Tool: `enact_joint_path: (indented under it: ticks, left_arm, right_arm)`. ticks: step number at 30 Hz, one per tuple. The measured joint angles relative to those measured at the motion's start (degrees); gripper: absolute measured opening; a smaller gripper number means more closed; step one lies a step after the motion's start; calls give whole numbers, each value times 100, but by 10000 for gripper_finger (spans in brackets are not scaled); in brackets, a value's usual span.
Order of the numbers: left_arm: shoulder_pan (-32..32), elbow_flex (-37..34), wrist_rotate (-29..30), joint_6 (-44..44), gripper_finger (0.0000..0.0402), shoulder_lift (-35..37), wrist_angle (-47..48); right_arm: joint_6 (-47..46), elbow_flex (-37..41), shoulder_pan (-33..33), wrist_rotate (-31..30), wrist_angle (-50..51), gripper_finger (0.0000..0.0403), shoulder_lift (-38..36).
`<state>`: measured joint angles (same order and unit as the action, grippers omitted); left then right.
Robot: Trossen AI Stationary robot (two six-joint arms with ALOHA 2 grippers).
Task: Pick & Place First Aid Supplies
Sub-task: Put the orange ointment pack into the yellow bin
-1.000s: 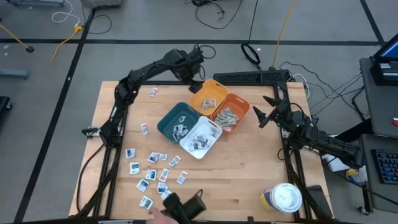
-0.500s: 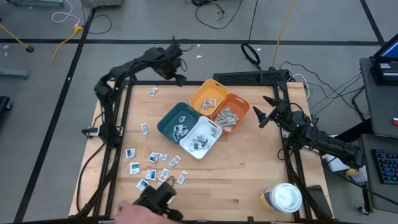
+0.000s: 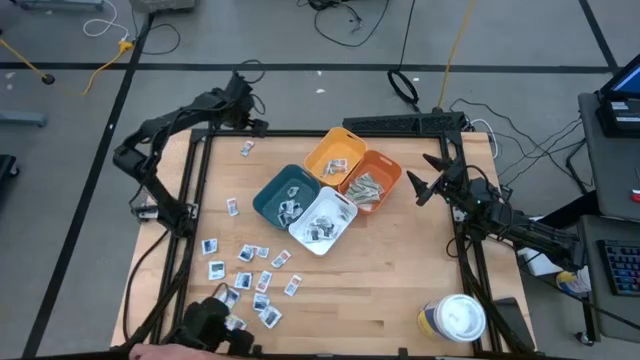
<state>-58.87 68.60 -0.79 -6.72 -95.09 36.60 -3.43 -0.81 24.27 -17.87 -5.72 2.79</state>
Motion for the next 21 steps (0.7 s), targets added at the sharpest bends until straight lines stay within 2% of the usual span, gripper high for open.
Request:
enact_joint_path:
  ticks: [7, 12, 21]
  left_arm:
    - [-195, -404, -23, -116, 308, 85, 60]
    - [-137, -558, -24, -96, 312, -191, 131]
    - [-80, -566, 127, -9, 293, -766, 279]
  right_arm:
    - [1, 1, 0, -2, 0, 377, 2]
    - [0, 0, 2, 0, 0, 377, 2]
    - [-1, -1, 2, -1, 0, 377, 2]
